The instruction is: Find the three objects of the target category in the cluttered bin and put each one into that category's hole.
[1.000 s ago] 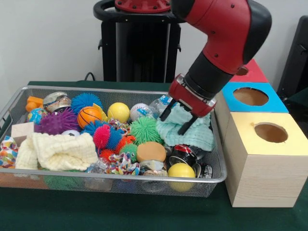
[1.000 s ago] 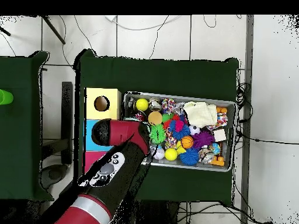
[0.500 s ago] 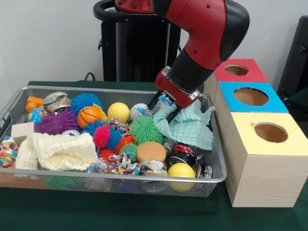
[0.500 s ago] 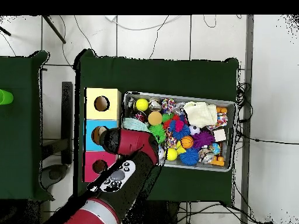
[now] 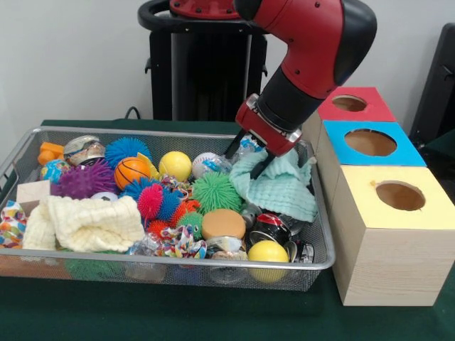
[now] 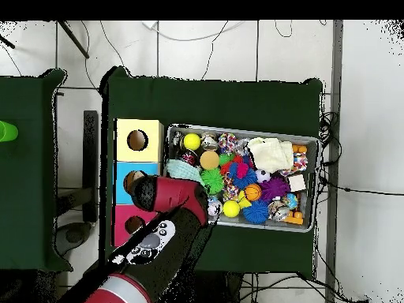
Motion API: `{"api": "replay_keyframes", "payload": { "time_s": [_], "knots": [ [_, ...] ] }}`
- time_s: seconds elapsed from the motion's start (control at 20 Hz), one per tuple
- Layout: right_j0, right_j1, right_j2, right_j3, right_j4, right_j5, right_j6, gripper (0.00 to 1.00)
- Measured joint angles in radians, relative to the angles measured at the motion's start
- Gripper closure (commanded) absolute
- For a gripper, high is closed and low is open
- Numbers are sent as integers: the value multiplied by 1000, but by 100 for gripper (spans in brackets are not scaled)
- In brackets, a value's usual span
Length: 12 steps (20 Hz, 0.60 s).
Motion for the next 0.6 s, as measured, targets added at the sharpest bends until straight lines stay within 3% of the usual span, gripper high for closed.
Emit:
{"api": "replay_keyframes", "payload": {
  "time_s": [0.3, 0.35, 0.6],
  "knots": [
    [23, 5, -11, 0, 0, -7, 0, 0],
    [27, 6, -11, 0, 0, -10, 0, 100],
    [29, 5, -14, 0, 0, -16, 0, 100]
  ]
}}
